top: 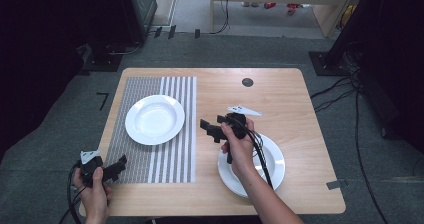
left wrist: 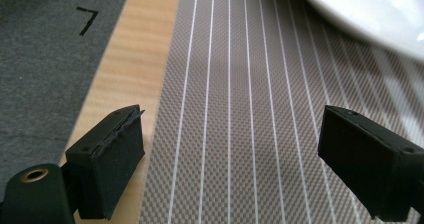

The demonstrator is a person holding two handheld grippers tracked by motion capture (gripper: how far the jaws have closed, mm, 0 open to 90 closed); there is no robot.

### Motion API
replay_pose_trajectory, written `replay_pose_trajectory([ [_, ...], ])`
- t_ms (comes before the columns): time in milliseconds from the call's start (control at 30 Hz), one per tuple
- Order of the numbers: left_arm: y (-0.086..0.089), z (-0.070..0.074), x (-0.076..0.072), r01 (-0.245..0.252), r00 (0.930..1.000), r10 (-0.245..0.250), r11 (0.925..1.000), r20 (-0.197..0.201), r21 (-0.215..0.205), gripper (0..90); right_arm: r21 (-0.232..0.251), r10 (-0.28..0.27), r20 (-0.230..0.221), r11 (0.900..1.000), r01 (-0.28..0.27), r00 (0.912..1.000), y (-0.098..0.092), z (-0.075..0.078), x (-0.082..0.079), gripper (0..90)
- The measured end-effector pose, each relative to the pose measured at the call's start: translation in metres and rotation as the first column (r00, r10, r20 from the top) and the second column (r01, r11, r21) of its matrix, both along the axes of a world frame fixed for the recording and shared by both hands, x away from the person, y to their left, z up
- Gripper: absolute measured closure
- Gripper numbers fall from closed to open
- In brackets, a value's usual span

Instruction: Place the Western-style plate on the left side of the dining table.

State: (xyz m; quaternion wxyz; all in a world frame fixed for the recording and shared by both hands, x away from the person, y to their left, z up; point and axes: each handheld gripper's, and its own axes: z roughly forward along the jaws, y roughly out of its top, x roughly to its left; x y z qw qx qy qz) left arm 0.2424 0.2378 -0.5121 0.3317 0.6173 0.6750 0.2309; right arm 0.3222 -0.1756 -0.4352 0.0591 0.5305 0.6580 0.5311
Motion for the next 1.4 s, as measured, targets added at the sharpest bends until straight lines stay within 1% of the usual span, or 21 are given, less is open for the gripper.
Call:
replay_pose_trajectory([
  [100, -0.004, -0.001, -0.004, 0.011, 0.9999, -0.011, 0.999, -0.003, 0.044, 11.4, -0.002, -0.006, 0.011, 1.0, 0.006, 0.9999, -0.009, 0.002, -0.004, 23.3],
  [167, -0.008, -0.003, -0.006, 0.02, 0.9998, -0.02, 0.9961, -0.005, 0.086, 11.3, -0.007, -0.016, 0.017, 1.0, 0.016, 0.9997, -0.015, 0.003, -0.007, 23.3],
  [233, -0.014, -0.005, -0.007, 0.02, 0.9998, -0.02, 0.9895, -0.007, 0.143, 11.4, -0.008, -0.023, 0.023, 1.0, 0.023, 0.9995, -0.022, 0.003, -0.01, 23.3],
  [267, -0.016, -0.006, -0.007, 0.02, 0.9998, -0.02, 0.9864, -0.002, 0.163, 11.1, -0.007, -0.026, 0.023, 1.0, 0.026, 0.9994, -0.026, 0.002, -0.012, 23.3],
  [300, -0.017, -0.006, -0.007, 0.017, 0.9999, -0.017, 0.9862, 0.001, 0.165, 10.8, -0.009, -0.031, 0.021, 0.999, 0.031, 0.9993, -0.03, 0.002, -0.013, 23.3],
  [333, -0.016, -0.006, -0.007, 0.015, 0.9999, -0.015, 0.9877, -0.002, 0.155, 10.8, -0.008, -0.035, 0.022, 0.999, 0.036, 0.9991, -0.034, 0.001, -0.015, 23.3],
  [467, -0.016, -0.007, -0.007, 0.015, 0.9999, -0.015, 0.9877, -0.001, 0.156, 10.6, -0.009, -0.053, 0.026, 0.999, 0.054, 0.9982, -0.053, 0.0, -0.024, 23.3],
  [567, -0.016, -0.007, -0.007, 0.016, 0.9999, -0.016, 0.9876, -0.002, 0.156, 10.6, -0.019, -0.074, 0.035, 0.997, 0.075, 0.9967, -0.067, 0.0, -0.03, 23.3],
  [700, -0.016, -0.007, -0.007, 0.015, 0.9999, -0.015, 0.9877, -0.002, 0.156, 10.6, -0.027, -0.103, 0.033, 0.994, 0.104, 0.9941, -0.087, -0.003, -0.038, 23.4],
  [767, -0.016, -0.007, -0.007, 0.015, 0.9999, -0.015, 0.9878, -0.002, 0.155, 10.5, -0.003, -0.103, 0.025, 0.995, 0.103, 0.9944, -0.095, -0.003, -0.04, 23.4],
  [933, -0.016, -0.007, -0.007, 0.015, 0.9999, -0.015, 0.9878, -0.002, 0.155, 10.5, -0.017, -0.124, 0.035, 0.992, 0.124, 0.9917, -0.112, -0.003, -0.047, 23.5],
  [1033, -0.016, -0.007, -0.007, 0.015, 0.9999, -0.015, 0.9879, -0.001, 0.155, 10.5, -0.049, -0.14, 0.055, 0.989, 0.143, 0.9886, -0.122, -0.004, -0.05, 23.9],
  [1100, -0.016, -0.007, -0.007, 0.015, 0.9999, -0.015, 0.9879, -0.001, 0.155, 10.5, -0.071, -0.158, 0.08, 0.984, 0.164, 0.9842, -0.133, -0.005, -0.052, 24.3],
  [1167, -0.016, -0.007, -0.007, 0.015, 0.9999, -0.015, 0.9879, -0.001, 0.155, 10.5, -0.07, -0.176, 0.081, 0.981, 0.181, 0.9811, -0.144, -0.008, -0.054, 24.3],
  [1233, -0.016, -0.007, -0.007, 0.015, 0.9999, -0.015, 0.9879, -0.001, 0.154, 10.5, -0.073, -0.186, 0.084, 0.979, 0.193, 0.9788, -0.151, -0.01, -0.055, 24.3],
  [1400, -0.016, -0.007, -0.007, 0.015, 0.9999, -0.015, 0.9879, -0.001, 0.154, 10.5, -0.082, -0.226, 0.065, 0.97, 0.231, 0.972, -0.175, -0.019, -0.06, 24.3],
])
